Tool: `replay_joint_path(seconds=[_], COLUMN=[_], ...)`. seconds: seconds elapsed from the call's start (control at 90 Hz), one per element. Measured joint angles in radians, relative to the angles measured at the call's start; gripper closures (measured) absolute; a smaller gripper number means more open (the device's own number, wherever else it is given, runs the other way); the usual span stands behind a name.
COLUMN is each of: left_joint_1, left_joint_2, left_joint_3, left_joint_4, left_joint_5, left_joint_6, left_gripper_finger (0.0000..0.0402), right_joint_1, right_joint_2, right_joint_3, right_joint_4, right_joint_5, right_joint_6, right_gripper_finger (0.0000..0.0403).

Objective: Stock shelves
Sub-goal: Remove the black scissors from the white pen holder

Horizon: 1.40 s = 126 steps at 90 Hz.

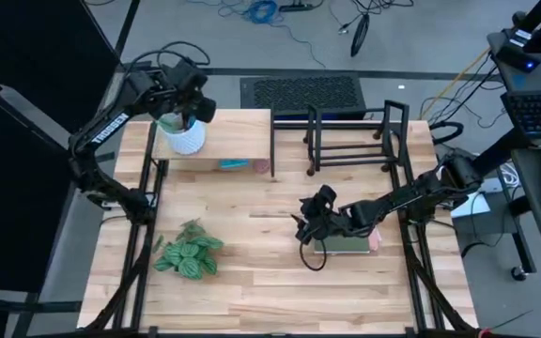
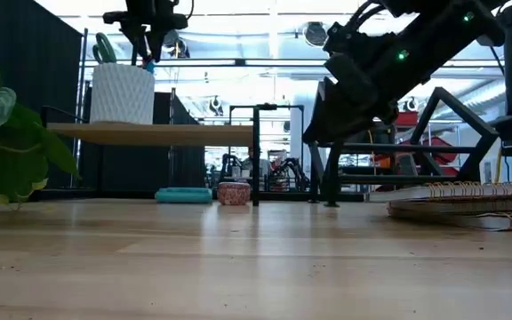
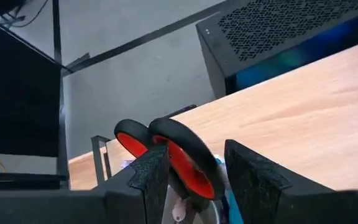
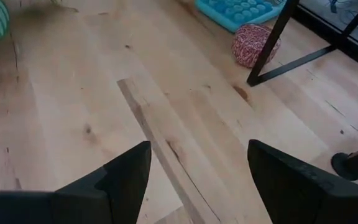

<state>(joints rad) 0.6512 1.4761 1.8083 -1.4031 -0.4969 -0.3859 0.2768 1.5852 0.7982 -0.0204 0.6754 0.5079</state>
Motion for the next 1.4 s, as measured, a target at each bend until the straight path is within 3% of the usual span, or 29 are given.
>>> replay_joint_path(seconds=[0.667, 1.089, 1.4], left_joint_1=[-0.004, -0.007, -0.035], left_joint_2=[0.0, 0.0, -0.001], left_joint_3=[0.0, 0.0, 0.0], left_joint_4=[0.01, -0.003, -0.025], left_joint_5=[0.03, 0.031, 0.025], left_joint_6=[0.008, 0.026, 0.026], left_gripper_finger=[0.0263, 0.0375, 0.0376], right_joint_1=[0.0, 0.0, 0.0], right_joint_2=[0.0, 0.0, 0.0], right_joint_3=[0.0, 0.0, 0.0], right_joint_4=[0.0, 0.0, 0.0], right_joint_5=[0.001, 0.001, 0.001], right_joint_6=[-0.013, -0.004, -0.004], right_gripper_finger=[0.0151, 0.0151, 0.0151])
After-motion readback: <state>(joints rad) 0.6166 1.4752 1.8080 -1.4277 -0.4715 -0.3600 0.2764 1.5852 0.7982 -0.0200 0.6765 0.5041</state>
